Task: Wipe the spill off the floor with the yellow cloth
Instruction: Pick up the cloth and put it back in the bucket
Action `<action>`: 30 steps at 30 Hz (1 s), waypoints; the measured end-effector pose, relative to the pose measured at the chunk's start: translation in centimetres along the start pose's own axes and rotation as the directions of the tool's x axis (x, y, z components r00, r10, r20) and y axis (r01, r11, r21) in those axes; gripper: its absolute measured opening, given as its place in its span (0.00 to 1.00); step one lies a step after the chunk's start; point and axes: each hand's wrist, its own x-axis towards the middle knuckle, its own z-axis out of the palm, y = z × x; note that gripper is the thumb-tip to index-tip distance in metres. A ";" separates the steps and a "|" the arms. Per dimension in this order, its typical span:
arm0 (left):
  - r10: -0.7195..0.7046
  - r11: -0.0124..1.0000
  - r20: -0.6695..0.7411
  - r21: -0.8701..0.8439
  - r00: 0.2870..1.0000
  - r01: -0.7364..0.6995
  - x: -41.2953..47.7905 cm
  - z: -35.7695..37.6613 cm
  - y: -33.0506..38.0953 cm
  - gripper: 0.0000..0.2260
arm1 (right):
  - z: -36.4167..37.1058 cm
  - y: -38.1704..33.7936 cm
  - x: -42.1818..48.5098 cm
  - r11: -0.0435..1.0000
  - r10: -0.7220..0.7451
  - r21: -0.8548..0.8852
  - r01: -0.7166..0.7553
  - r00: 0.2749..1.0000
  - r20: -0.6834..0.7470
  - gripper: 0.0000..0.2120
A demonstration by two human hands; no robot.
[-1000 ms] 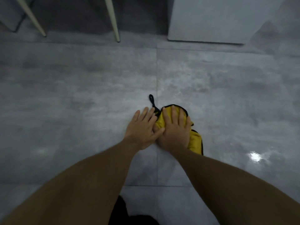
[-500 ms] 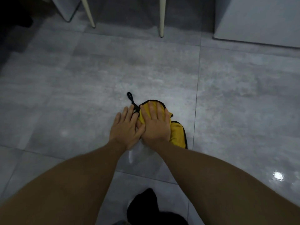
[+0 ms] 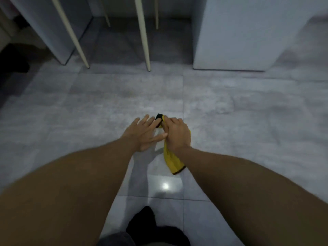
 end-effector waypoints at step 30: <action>0.613 0.764 -0.230 -0.074 0.756 -0.641 -6.1 -18.3 49.9 0.44 | -46.1 24.8 -29.1 0.802 0.427 -0.396 -0.448 0.893 -0.144 0.16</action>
